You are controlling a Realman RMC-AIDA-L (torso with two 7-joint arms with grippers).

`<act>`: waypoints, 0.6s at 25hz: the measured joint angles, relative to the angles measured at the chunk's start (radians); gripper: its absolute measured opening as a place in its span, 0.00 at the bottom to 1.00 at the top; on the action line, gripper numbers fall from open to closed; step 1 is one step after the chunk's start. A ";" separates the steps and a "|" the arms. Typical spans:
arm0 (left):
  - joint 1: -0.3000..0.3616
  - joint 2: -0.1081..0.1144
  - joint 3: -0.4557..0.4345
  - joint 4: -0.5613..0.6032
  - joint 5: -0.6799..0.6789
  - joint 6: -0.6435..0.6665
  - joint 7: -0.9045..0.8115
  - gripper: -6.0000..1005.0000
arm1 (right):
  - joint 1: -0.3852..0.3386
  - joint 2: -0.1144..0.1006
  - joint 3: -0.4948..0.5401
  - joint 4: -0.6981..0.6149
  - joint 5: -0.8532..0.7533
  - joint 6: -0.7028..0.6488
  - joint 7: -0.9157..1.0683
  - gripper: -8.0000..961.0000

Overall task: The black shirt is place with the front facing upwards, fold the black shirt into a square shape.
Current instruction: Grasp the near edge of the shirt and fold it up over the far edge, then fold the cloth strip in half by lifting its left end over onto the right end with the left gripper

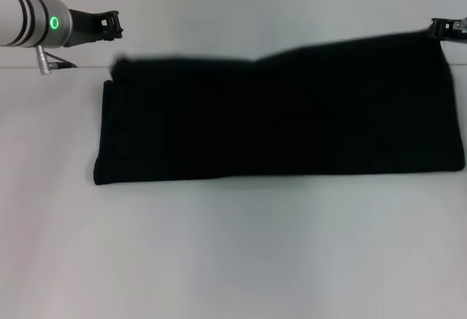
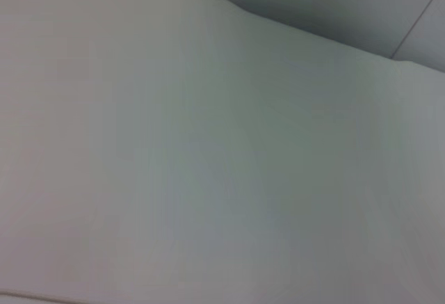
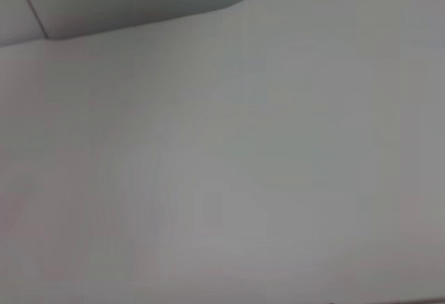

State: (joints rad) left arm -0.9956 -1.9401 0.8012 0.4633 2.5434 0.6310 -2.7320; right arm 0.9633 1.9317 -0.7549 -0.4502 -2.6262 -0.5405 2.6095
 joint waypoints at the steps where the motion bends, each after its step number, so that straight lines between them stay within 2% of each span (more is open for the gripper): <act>1: 0.000 -0.001 0.000 -0.001 0.000 -0.008 0.000 0.06 | 0.001 -0.007 -0.006 0.000 0.000 -0.003 -0.001 0.14; 5: 0.020 -0.004 -0.020 0.036 -0.010 0.035 -0.018 0.17 | -0.015 -0.030 0.006 -0.051 0.007 -0.062 0.007 0.15; 6: 0.039 -0.009 -0.037 0.073 -0.014 0.072 -0.027 0.20 | -0.031 -0.037 0.016 -0.091 0.014 -0.108 0.015 0.15; 7: 0.057 -0.019 -0.051 0.112 -0.022 0.110 -0.031 0.24 | -0.070 -0.044 0.045 -0.182 0.044 -0.213 0.021 0.15; 9: 0.113 -0.047 -0.078 0.211 -0.057 0.191 -0.030 0.31 | -0.092 -0.045 0.061 -0.223 0.063 -0.265 0.018 0.30; 10: 0.157 -0.068 -0.085 0.273 -0.103 0.244 -0.016 0.33 | -0.125 -0.047 0.080 -0.272 0.111 -0.347 0.002 0.37; 12: 0.241 -0.097 -0.096 0.348 -0.217 0.339 0.026 0.37 | -0.184 -0.047 0.108 -0.326 0.210 -0.476 -0.043 0.47; 13: 0.291 -0.105 -0.106 0.368 -0.310 0.398 0.056 0.39 | -0.221 -0.048 0.126 -0.339 0.287 -0.546 -0.081 0.52; 15: 0.360 -0.098 -0.134 0.352 -0.460 0.504 0.104 0.43 | -0.307 -0.046 0.175 -0.318 0.458 -0.695 -0.169 0.62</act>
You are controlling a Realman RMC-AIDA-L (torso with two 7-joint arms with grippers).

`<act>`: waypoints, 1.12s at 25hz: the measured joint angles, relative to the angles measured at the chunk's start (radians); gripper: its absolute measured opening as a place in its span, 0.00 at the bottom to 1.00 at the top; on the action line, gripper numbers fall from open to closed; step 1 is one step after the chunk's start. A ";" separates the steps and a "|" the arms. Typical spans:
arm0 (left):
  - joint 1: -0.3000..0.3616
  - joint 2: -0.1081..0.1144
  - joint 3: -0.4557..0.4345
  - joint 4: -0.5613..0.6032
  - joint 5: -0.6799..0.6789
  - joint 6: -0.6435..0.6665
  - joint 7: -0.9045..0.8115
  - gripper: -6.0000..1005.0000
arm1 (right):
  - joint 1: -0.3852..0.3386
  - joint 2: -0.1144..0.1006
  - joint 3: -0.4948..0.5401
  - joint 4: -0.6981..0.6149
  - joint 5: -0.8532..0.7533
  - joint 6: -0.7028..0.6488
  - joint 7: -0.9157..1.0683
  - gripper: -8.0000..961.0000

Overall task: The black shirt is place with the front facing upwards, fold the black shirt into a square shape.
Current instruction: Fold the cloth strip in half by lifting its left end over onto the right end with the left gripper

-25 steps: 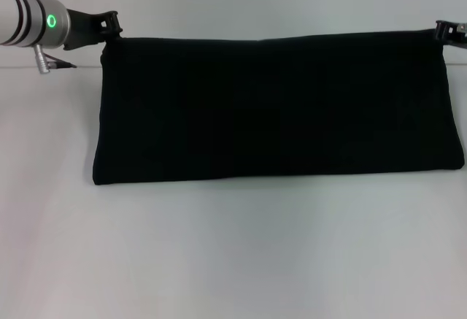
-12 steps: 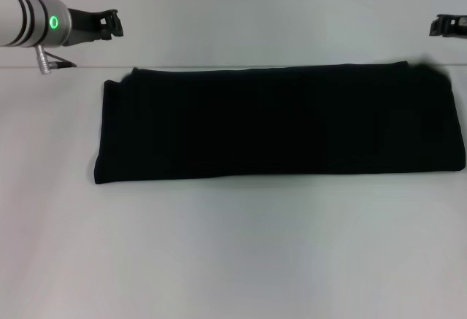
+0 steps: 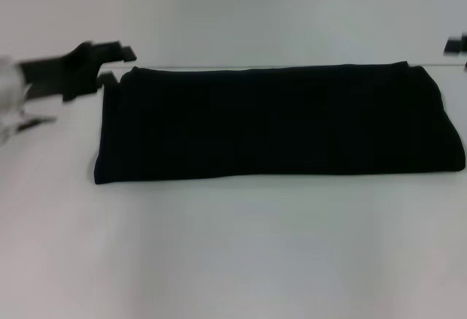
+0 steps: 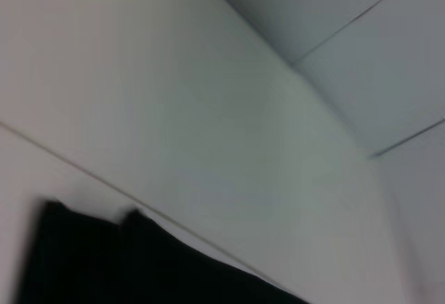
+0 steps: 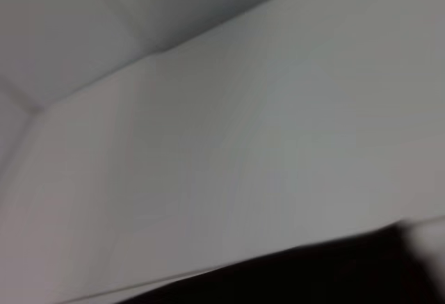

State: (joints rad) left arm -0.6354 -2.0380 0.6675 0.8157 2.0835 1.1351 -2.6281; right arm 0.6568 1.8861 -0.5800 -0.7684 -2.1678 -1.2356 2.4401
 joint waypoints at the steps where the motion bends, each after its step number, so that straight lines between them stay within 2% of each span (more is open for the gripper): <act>1: 0.032 0.009 -0.021 -0.035 -0.078 0.063 0.022 0.45 | -0.028 0.000 0.020 0.025 0.065 -0.044 -0.034 0.66; 3: 0.078 0.036 -0.068 -0.144 -0.172 0.163 0.045 0.49 | -0.099 0.003 0.071 0.115 0.208 -0.153 -0.126 0.74; 5: 0.111 0.047 -0.114 -0.224 -0.193 0.229 0.046 0.55 | -0.152 0.001 0.105 0.202 0.299 -0.226 -0.193 0.82; 6: 0.123 0.047 -0.127 -0.240 -0.189 0.245 0.040 0.59 | -0.171 0.000 0.118 0.227 0.319 -0.244 -0.209 0.86; 10: 0.164 0.034 -0.141 -0.266 -0.156 0.254 -0.020 0.75 | -0.204 0.001 0.138 0.250 0.325 -0.257 -0.223 0.90; 13: 0.171 0.027 -0.139 -0.304 -0.128 0.208 -0.058 0.93 | -0.197 -0.002 0.133 0.251 0.311 -0.246 -0.226 0.93; 21: 0.156 -0.005 -0.140 -0.365 -0.112 0.070 -0.113 0.88 | -0.160 -0.004 0.117 0.252 0.285 -0.193 -0.237 0.95; 28: 0.130 -0.010 -0.134 -0.384 -0.106 0.014 -0.141 0.84 | -0.149 -0.007 0.115 0.252 0.283 -0.170 -0.237 0.95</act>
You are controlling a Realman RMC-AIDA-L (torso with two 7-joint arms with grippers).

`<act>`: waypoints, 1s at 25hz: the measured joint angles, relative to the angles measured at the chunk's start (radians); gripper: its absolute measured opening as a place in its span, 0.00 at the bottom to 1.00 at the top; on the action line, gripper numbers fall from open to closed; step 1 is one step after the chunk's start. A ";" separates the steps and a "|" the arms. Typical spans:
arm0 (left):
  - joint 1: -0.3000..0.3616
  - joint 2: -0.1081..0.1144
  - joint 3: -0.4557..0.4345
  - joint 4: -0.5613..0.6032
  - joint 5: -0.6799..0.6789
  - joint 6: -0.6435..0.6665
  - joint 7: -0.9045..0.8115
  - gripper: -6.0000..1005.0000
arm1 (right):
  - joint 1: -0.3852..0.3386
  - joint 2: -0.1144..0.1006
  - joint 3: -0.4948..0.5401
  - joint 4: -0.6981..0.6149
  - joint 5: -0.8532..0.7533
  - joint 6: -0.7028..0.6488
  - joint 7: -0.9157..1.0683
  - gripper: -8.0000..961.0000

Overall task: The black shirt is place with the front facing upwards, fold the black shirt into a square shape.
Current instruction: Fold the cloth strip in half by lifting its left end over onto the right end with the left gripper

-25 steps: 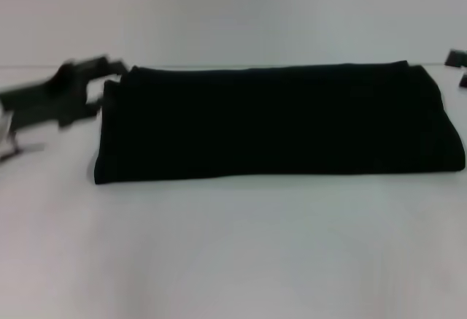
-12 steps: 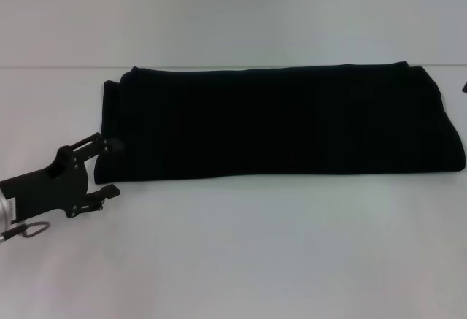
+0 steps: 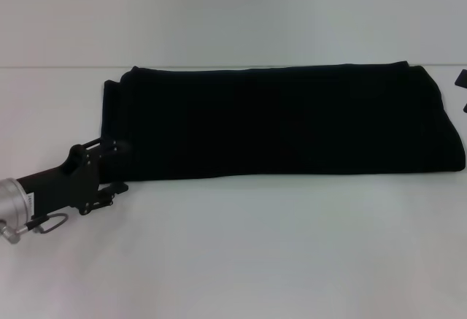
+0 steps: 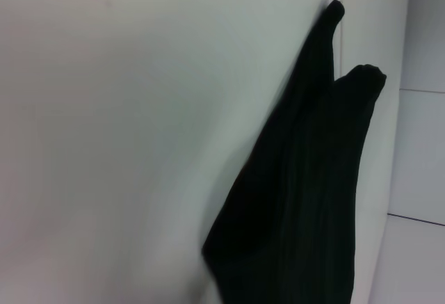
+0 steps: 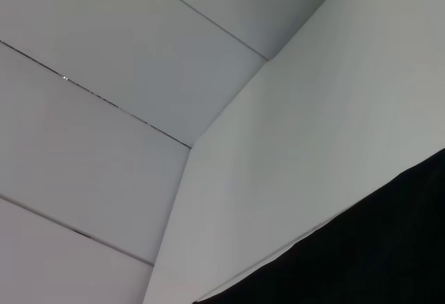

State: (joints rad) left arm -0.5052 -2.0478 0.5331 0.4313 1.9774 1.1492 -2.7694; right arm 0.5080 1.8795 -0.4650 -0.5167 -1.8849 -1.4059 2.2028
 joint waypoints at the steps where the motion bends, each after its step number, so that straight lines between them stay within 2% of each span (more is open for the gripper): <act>1: -0.004 0.000 0.000 -0.003 0.001 -0.006 -0.002 0.84 | 0.001 0.000 0.000 0.000 0.000 0.004 0.000 0.95; 12: -0.012 0.007 0.003 -0.015 0.006 -0.022 -0.020 0.74 | 0.004 -0.002 0.008 -0.001 0.000 0.013 0.004 0.95; 17: -0.010 0.009 0.002 -0.017 0.009 -0.035 -0.031 0.63 | 0.004 -0.002 0.009 0.000 0.001 0.016 0.005 0.95; 25: -0.018 0.011 0.005 -0.020 0.043 -0.078 -0.063 0.63 | 0.002 -0.002 0.010 0.001 0.001 0.017 0.006 0.95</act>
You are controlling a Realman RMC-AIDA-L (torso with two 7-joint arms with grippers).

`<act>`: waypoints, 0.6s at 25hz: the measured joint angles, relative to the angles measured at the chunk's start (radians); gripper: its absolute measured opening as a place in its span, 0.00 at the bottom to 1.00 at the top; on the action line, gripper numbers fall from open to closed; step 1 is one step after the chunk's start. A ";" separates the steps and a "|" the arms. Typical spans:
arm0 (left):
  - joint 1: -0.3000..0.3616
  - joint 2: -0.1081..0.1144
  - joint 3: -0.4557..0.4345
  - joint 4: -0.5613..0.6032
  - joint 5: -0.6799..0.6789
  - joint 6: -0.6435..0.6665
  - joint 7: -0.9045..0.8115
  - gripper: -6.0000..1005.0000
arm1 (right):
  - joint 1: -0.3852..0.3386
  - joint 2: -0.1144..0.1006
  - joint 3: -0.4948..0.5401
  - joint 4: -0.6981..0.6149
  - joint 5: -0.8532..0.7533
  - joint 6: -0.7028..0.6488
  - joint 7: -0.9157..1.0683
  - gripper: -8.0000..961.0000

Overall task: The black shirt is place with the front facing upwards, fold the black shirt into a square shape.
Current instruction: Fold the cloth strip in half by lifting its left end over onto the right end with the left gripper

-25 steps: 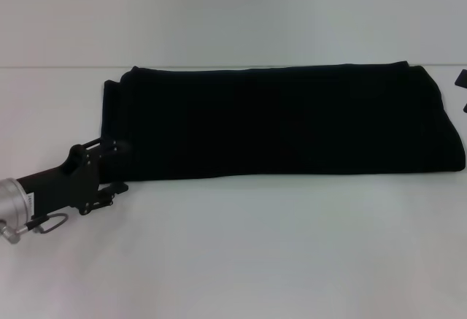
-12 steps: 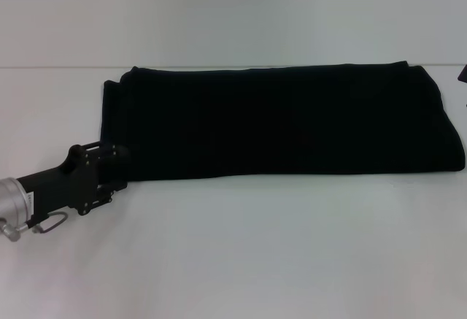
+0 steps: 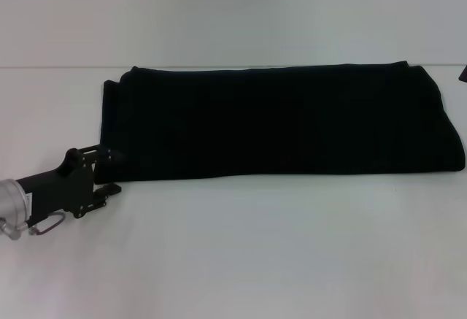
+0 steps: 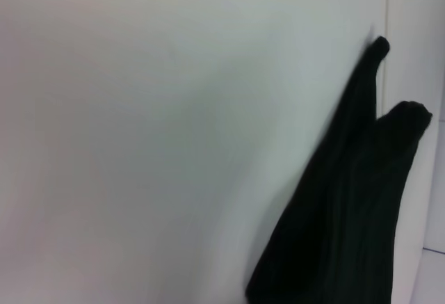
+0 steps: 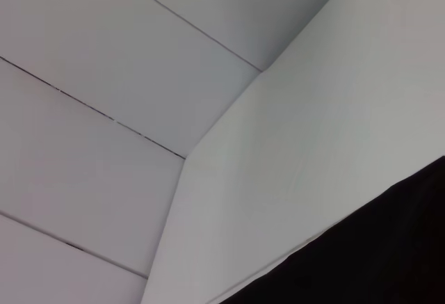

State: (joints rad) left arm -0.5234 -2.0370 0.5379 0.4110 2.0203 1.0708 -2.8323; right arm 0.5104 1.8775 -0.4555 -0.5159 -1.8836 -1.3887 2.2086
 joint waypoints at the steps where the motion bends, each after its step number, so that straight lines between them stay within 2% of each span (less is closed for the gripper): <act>1: 0.000 0.000 0.000 0.000 0.000 -0.004 -0.002 0.63 | -0.001 0.000 0.000 0.000 0.000 0.002 0.000 0.95; 6: -0.011 -0.002 0.001 -0.007 0.000 -0.029 -0.006 0.63 | -0.008 -0.002 0.000 0.001 0.000 0.013 -0.002 0.95; 12: -0.062 0.002 -0.001 -0.050 -0.004 -0.098 0.002 0.63 | -0.009 -0.003 -0.007 0.001 0.000 0.016 -0.004 0.95; 15: -0.085 -0.011 -0.010 -0.030 -0.040 -0.088 0.057 0.63 | -0.009 -0.003 -0.008 0.001 0.000 0.016 -0.004 0.95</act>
State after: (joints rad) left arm -0.6089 -2.0481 0.5275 0.3809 1.9804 0.9829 -2.7753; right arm 0.5017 1.8744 -0.4639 -0.5154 -1.8837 -1.3727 2.2047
